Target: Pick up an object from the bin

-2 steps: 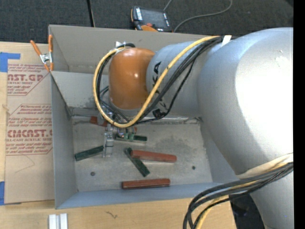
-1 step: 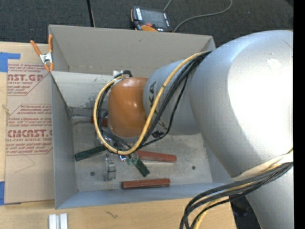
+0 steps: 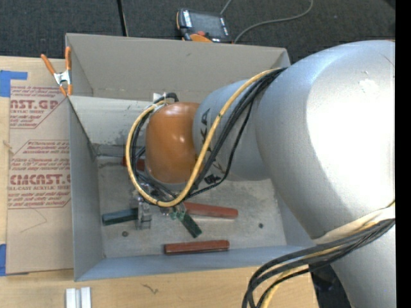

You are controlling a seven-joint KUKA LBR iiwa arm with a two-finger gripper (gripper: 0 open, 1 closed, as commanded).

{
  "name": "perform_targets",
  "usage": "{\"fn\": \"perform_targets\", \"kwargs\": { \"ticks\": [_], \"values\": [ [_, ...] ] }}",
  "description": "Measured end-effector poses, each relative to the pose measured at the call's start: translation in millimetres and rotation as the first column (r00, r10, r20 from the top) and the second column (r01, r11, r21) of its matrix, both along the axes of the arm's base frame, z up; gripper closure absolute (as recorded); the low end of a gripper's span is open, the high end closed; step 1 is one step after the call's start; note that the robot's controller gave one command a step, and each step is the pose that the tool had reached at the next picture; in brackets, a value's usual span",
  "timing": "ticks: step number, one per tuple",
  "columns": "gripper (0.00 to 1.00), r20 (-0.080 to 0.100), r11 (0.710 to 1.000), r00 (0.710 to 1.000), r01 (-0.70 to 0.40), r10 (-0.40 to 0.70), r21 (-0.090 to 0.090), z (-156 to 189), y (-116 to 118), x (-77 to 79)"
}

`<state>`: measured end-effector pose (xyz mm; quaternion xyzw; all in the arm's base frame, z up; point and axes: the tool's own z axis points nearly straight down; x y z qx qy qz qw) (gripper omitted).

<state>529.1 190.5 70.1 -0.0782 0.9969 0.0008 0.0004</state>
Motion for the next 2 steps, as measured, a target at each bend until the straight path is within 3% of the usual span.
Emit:
{"fn": "perform_targets", "kwargs": {
  "ticks": [1,2],
  "values": [
    [1.0,0.008,0.998,0.998,-0.065,0.065,0.0,107.9,-26.2,-0.3],
    [1.0,0.007,0.959,0.959,-0.284,0.284,0.0,162.3,10.7,36.3]
  ]
}}
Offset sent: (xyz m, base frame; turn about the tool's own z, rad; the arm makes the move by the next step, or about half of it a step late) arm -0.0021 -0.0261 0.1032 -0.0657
